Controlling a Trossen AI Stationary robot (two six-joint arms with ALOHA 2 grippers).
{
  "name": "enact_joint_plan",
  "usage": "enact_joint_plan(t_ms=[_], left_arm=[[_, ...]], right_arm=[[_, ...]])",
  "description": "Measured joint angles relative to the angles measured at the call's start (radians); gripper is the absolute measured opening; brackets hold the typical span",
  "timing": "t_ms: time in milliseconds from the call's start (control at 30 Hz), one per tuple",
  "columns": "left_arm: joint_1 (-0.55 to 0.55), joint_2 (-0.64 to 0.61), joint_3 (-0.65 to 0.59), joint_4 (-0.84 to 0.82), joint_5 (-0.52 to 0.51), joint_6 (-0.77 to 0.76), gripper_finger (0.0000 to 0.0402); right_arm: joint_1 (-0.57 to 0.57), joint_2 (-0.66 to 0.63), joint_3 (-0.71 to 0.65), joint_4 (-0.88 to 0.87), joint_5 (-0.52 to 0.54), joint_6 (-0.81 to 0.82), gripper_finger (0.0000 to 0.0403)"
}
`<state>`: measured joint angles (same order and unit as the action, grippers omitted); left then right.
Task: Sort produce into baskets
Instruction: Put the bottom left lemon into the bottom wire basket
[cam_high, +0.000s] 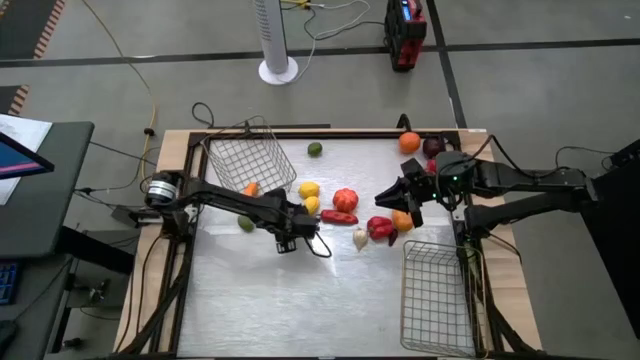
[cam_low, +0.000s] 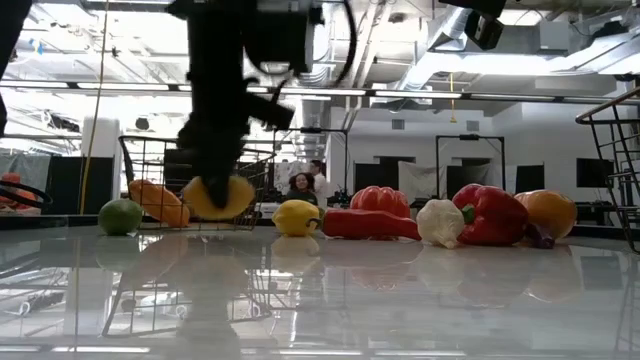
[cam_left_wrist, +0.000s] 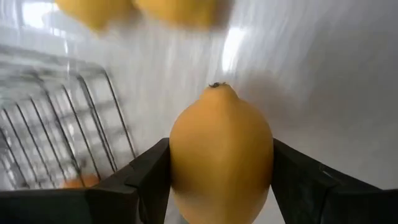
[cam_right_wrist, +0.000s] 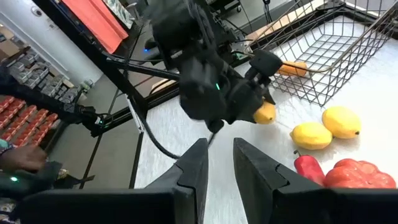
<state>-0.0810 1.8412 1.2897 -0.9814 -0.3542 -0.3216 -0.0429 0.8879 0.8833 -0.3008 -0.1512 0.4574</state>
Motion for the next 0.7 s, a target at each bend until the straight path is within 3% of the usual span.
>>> enact_joint_plan(t_ms=[167,333,433,533,700], left_arm=[[-0.002,-0.127,-0.002,0.148,-0.028,0.011,0.0213],[0.027,-0.306,-0.050,0.230,-0.191,-0.034,0.0213],[0.082,-0.400,-0.092,0.228,-0.222,-0.096,0.0213],[0.134,-0.460,-0.105,0.253,-0.148,-0.113,0.0213],[0.165,-0.472,-0.105,0.534,0.190,-0.066,0.0213]], right_arm=[[0.000,0.000,0.000,0.000,0.000,-0.012,0.0105],[0.000,0.000,0.000,0.000,0.000,-0.020,0.0105],[-0.003,0.000,0.000,0.001,0.003,-0.021,0.0105],[-0.006,0.000,0.000,0.000,0.004,-0.021,0.0105],[-0.006,0.014,0.000,-0.005,0.045,-0.022,0.0105]])
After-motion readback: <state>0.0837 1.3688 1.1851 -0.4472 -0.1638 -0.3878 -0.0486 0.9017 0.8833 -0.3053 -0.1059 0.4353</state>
